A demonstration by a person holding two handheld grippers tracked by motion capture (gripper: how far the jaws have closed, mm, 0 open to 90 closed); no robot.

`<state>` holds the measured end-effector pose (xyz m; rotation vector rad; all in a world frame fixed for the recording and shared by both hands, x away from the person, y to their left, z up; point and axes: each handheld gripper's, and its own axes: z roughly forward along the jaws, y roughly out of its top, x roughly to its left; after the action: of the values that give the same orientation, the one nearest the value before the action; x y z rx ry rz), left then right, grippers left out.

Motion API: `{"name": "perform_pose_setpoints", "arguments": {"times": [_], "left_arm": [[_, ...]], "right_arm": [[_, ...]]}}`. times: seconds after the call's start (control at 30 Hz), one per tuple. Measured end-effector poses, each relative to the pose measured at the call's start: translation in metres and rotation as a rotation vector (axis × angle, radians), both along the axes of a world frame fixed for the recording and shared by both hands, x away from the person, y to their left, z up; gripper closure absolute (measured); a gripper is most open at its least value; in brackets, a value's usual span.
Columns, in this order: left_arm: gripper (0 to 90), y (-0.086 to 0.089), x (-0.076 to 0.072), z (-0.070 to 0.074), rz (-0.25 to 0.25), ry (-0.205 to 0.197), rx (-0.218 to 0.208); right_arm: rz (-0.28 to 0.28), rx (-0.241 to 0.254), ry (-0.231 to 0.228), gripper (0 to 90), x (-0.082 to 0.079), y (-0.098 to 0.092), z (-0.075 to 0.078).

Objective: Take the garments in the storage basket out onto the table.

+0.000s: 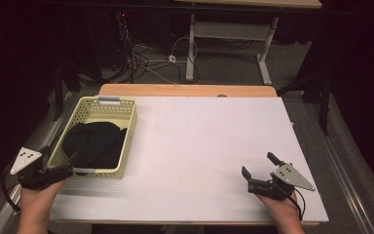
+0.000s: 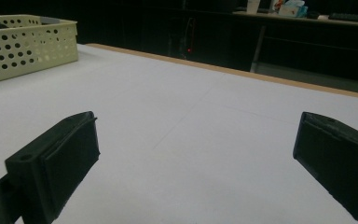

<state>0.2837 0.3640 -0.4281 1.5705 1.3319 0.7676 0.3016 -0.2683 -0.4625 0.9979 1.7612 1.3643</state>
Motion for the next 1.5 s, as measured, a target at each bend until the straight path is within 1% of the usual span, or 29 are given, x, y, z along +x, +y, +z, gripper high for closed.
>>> {"name": "perform_pose_setpoints", "arguments": {"times": [0.1, 0.27, 0.4, 0.43, 0.5, 0.57, 0.6, 0.63, 0.67, 0.77, 0.8, 0.83, 0.87, 0.9, 0.93, 0.97, 1.0, 1.03, 1.17, 1.23, 1.27, 1.3, 1.33, 1.37, 1.4, 1.47, 1.5], "left_arm": [[0.0, 0.003, 0.0, -0.001, 0.009, -0.001, -0.007], [0.0, 0.001, 0.001, -0.001, 0.002, -0.005, -0.014], [0.0, -0.004, 0.003, -0.001, -0.007, -0.009, -0.026], [0.0, -0.007, 0.005, -0.002, -0.015, -0.015, -0.039], [0.0, -0.009, 0.007, -0.002, -0.019, -0.019, -0.046], [0.0, -0.013, 0.01, -0.002, -0.033, -0.018, -0.043], [0.0, -0.017, 0.012, -0.001, -0.053, -0.018, -0.042], [0.0, -0.017, 0.012, -0.001, -0.053, -0.018, -0.042], [0.0, -0.02, 0.013, 0.0, -0.057, -0.029, -0.039], [0.0, -0.025, 0.017, 0.002, -0.056, -0.025, -0.052], [0.0, -0.026, 0.019, 0.003, -0.055, -0.02, -0.051], [0.0, -0.028, 0.021, 0.004, -0.053, -0.012, -0.051], [0.0, -0.03, 0.023, 0.005, -0.052, -0.005, -0.045], [0.0, -0.032, 0.026, 0.008, -0.051, 0.003, -0.028], [0.0, -0.032, 0.026, 0.008, -0.051, 0.003, -0.028], [0.0, -0.033, 0.028, 0.011, -0.053, 0.001, -0.027], [0.0, -0.033, 0.029, 0.014, -0.051, -0.001, -0.026], [0.0, -0.033, 0.032, 0.016, -0.049, -0.005, -0.028], [0.0, -0.031, 0.043, 0.026, -0.041, 0.001, -0.033], [0.0, -0.031, 0.048, 0.03, -0.038, -0.001, -0.021], [0.0, -0.031, 0.051, 0.033, -0.041, 0.0, -0.038], [0.0, -0.032, 0.053, 0.034, -0.042, -0.008, -0.046], [0.0, -0.033, 0.056, 0.035, -0.042, -0.011, -0.038], [0.0, -0.035, 0.059, 0.036, -0.042, -0.005, -0.017], [0.0, -0.036, 0.063, 0.037, -0.04, 0.003, -0.005], [0.0, -0.037, 0.07, 0.037, -0.039, 0.016, 0.0], [0.0, -0.038, 0.077, 0.037, -0.04, 0.041, 0.016]], "right_arm": [[-0.003, -0.002, -0.004, 0.7, 0.0, -0.001, 0.0], [-0.004, 0.0, -0.003, 0.7, -0.001, -0.001, 0.0], [-0.004, -0.003, -0.007, 0.7, -0.002, 0.001, 0.0], [0.003, -0.006, -0.008, 0.7, -0.002, 0.003, 0.0], [0.006, -0.001, -0.005, 0.7, -0.002, 0.004, 0.0], [0.008, 0.003, 0.003, 0.6, 0.0, 0.006, -0.001], [0.009, 0.006, 0.005, 0.6, 0.0, 0.006, -0.001], [0.009, 0.006, 0.005, 0.6, 0.0, 0.006, -0.001], [0.009, 0.007, 0.006, 0.6, 0.0, 0.006, -0.001], [0.005, 0.008, 0.023, 0.6, 0.002, 0.007, 0.001], [0.005, 0.008, 0.023, 0.6, 0.002, 0.007, 0.001], [0.015, -0.018, 0.028, 0.6, 0.001, 0.008, 0.001], [0.015, -0.018, 0.028, 0.6, 0.001, 0.008, 0.001], [0.022, -0.025, 0.029, 0.6, -0.001, 0.007, 0.001], [0.024, -0.005, 0.03, 0.6, -0.002, 0.006, 0.0], [0.024, -0.005, 0.03, 0.6, -0.002, 0.006, 0.0], [0.027, 0.012, 0.026, 0.6, -0.003, 0.006, 0.0], [0.031, 0.019, 0.008, 0.6, -0.006, 0.005, 0.0], [0.046, 0.009, -0.009, 0.6, -0.009, 0.005, 0.001], [0.048, 0.007, -0.017, 0.6, -0.012, 0.003, 0.001], [0.048, 0.008, -0.018, 0.6, -0.013, 0.002, 0.001], [0.049, 0.005, -0.021, 0.6, -0.014, 0.0, 0.001], [0.046, 0.001, -0.025, 0.6, -0.015, -0.003, 0.001], [0.046, 0.001, -0.025, 0.6, -0.015, -0.003, 0.001], [0.044, 0.005, -0.021, 0.6, -0.015, -0.005, 0.0], [0.04, 0.012, -0.016, 0.6, -0.015, -0.006, 0.0], [0.041, 0.007, -0.019, 0.6, -0.015, -0.006, 0.0]]}}
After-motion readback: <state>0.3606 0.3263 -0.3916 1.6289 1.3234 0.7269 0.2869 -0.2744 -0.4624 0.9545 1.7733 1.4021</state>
